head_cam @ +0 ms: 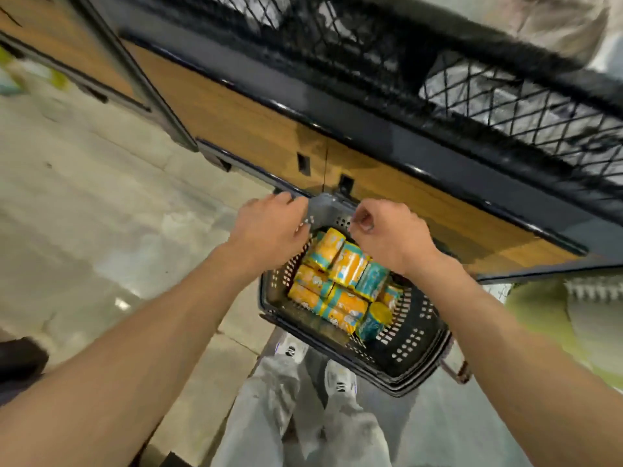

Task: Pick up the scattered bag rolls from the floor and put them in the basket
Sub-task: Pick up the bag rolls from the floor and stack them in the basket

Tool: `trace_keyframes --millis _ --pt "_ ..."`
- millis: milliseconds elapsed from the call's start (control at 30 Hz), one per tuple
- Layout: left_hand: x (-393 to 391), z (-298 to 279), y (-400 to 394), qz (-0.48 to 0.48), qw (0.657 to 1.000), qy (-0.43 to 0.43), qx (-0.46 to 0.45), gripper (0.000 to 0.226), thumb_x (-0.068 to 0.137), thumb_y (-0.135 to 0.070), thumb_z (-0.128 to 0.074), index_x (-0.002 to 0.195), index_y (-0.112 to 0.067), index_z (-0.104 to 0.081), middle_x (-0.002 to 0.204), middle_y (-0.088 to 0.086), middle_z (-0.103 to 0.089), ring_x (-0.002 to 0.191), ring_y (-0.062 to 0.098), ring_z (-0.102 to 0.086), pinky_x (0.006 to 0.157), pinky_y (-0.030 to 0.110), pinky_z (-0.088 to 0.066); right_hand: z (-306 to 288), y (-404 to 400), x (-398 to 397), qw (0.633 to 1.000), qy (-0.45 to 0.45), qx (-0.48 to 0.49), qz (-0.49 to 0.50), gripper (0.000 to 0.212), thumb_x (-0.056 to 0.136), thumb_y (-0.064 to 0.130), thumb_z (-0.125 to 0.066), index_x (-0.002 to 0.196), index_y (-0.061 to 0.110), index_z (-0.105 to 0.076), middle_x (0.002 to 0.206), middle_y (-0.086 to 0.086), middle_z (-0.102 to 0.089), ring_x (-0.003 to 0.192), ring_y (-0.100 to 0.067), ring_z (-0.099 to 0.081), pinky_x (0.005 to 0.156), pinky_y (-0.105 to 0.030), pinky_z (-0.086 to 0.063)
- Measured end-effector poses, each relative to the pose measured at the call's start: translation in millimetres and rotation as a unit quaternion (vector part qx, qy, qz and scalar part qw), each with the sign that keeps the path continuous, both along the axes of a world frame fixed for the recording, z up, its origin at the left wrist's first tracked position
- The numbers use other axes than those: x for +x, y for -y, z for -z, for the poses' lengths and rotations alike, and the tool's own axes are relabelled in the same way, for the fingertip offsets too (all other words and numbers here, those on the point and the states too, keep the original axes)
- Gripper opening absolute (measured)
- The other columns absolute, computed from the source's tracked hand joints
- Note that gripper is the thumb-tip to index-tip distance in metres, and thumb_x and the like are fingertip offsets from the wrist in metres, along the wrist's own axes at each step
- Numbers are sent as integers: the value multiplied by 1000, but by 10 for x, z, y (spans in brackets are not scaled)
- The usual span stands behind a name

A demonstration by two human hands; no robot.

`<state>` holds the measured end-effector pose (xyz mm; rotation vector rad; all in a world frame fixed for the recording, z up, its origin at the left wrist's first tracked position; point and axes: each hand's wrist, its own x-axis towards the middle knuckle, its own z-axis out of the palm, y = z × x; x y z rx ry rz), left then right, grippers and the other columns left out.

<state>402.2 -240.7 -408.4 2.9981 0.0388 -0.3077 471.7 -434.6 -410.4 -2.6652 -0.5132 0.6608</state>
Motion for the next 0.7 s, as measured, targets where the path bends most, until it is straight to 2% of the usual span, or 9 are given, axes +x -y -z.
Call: trace_keyframes --millis 100,267,367,500,600,700 --pt "-302 -722 -97 -80 996 40 5 25 96 -38 -47 109 -19 -54 105 5 -65 96 31 -65 74 41 -50 -745 -285 -98 996 38 -5 -83 15 93 41 -57 100 28 -61 105 2 -67 99 -27 -63 70 -33 -41" --pt "-858 -1882 -204 -180 981 70 33 26 98 -40 -43 103 -17 -54 100 5 -64 91 30 -65 75 39 -52 -1994 -810 -494 973 104 -8 -206 17 93 37 -52 98 24 -62 102 -2 -66 98 -32 -64 73 -36 -44" --pt "-1252 -2417 -469 -249 964 72 53 24 98 -40 -43 98 -18 -54 96 5 -62 87 29 -62 72 38 -50 -2566 -1106 -775 949 150 -4 -277 13 93 37 -52 88 25 -54 88 0 -58 84 -30 -60 69 -35 -41" --pt "-1836 -2875 -974 -317 944 57 69 18 97 -38 -43 87 -23 -45 93 3 -60 77 25 -51 65 35 -38 -3078 -1666 -1110 925 162 8 -343 21 96 36 -51 78 25 -45 80 0 -56 72 -27 -55 61 -33 -41" --pt "-2285 -3126 -1448 -351 933 41 75 19 98 -37 -41 85 -23 -41 93 4 -58 85 29 -58 69 34 -46 -3316 -2180 -1313 908 171 9 -383 20 96 38 -51 85 22 -54 87 -4 -64 77 -28 -63 62 -34 -48" --pt "-2716 -3337 -1987 -396 912 48 92 19 96 -39 -44 87 -22 -47 97 7 -63 89 32 -63 71 36 -51 -3521 -2725 -1507 894 177 10 -411 19 95 37 -53 90 21 -60 92 -4 -67 84 -29 -66 70 -38 -55"
